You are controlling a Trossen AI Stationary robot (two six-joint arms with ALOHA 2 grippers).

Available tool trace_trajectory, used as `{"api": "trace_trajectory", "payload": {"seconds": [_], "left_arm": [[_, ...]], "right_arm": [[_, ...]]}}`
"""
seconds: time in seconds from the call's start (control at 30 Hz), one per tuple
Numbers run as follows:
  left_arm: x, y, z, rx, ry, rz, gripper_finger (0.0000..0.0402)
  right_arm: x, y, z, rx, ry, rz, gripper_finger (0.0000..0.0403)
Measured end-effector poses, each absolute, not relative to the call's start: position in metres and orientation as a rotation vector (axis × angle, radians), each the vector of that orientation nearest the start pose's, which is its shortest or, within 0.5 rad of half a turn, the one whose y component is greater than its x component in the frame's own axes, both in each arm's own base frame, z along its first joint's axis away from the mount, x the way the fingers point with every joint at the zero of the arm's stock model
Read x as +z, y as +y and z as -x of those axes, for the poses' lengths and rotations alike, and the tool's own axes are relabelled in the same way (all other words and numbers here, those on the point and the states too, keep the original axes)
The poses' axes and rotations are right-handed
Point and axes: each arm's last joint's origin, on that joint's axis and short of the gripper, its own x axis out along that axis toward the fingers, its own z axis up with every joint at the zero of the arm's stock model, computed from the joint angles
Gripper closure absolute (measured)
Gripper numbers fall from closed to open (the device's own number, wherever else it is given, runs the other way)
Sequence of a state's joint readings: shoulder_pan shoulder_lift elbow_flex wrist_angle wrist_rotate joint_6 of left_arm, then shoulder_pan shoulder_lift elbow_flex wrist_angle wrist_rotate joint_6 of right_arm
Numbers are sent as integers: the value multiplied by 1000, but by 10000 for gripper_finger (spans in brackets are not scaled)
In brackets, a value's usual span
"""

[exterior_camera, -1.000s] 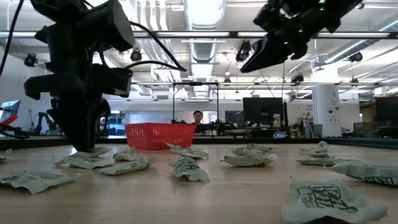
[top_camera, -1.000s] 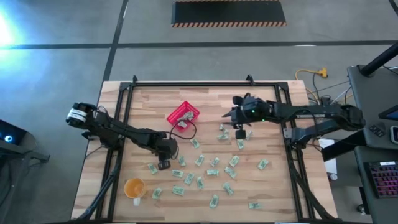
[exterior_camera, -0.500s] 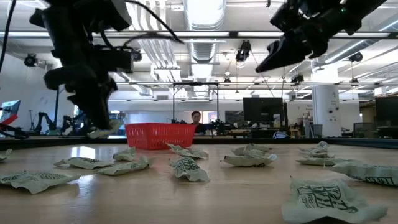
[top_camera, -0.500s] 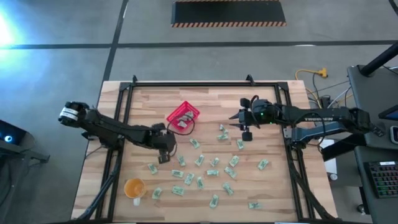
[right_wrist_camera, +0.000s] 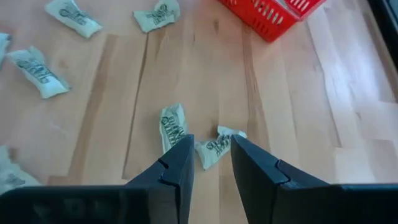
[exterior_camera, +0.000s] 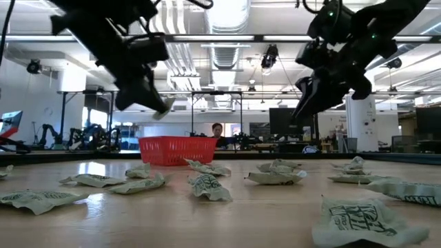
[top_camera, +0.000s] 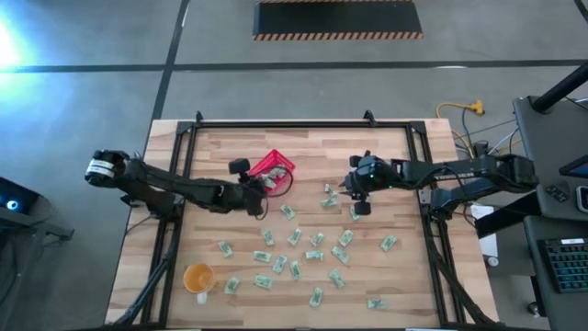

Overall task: Pick and place Stevia / Truvia into bins
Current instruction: Put the white stevia packet into the red bin

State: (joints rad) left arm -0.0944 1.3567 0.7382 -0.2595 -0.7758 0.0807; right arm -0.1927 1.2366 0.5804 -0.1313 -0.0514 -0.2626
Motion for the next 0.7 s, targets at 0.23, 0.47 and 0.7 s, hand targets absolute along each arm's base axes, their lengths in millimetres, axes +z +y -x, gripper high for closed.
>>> {"api": "trace_trajectory", "payload": {"seconds": [0.23,0.47,0.7], "left_arm": [[197,32,-260,593,859,-389,394],[196,36,-260,576,865,-370,358],[197,32,-260,546,868,-371,277]], "right_arm": [[171,-44,-233,-25,833,143,315],[155,-48,-250,-32,808,140,294],[142,-62,-266,-93,848,112,258]]}}
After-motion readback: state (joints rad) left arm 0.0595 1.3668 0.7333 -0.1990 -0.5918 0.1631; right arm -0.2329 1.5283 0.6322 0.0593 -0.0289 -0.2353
